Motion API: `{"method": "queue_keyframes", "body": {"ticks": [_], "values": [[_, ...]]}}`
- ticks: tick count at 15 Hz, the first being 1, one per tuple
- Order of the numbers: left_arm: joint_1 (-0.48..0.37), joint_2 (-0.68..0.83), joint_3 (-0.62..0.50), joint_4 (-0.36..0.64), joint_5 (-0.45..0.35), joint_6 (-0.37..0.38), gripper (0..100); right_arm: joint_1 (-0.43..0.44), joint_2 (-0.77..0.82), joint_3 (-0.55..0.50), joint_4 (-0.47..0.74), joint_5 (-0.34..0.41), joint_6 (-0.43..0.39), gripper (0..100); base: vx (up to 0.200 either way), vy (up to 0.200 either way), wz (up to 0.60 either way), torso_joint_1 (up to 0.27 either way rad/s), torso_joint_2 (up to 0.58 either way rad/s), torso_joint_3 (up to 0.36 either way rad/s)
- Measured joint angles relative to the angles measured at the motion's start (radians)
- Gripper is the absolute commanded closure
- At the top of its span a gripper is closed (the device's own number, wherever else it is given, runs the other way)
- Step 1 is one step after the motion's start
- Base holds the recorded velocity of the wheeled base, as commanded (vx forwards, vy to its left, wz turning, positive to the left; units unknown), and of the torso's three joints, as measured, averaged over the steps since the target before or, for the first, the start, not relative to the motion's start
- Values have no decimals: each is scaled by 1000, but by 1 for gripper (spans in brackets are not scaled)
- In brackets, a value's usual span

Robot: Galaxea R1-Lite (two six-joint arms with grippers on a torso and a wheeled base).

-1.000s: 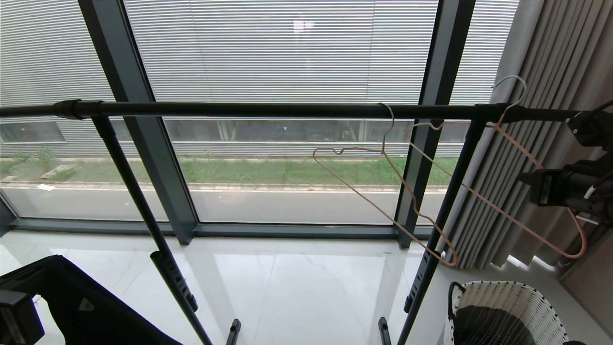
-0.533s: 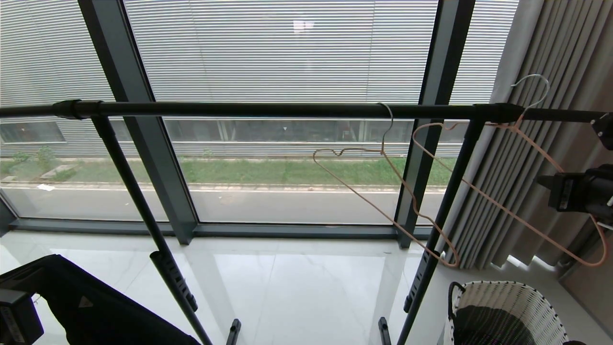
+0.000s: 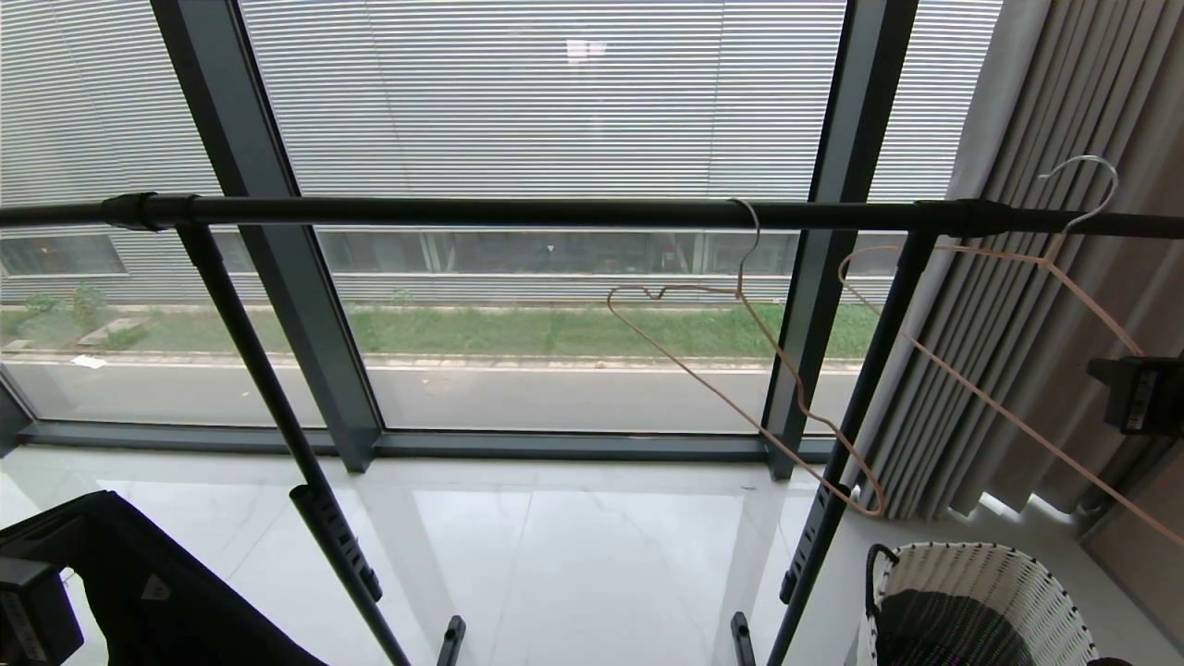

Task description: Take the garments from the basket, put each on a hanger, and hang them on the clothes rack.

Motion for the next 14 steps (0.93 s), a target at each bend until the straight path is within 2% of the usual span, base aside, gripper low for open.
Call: {"method": "queue_keyframes", "body": {"ticks": [4, 11, 14], "values": [[0, 1, 0, 0, 28, 1, 100, -40, -64, 49, 6, -1, -6, 100, -200, 0, 0, 10, 6, 1], [0, 0, 2, 0, 28, 1, 100, -41, -152, 110, 29, 3, -37, 100, -200, 0, 0, -1, 4, 4], [0, 0, 5, 1, 26, 3, 100, -20, -172, 114, 30, 6, -40, 100, 0, 0, 0, 0, 0, 0]]}}
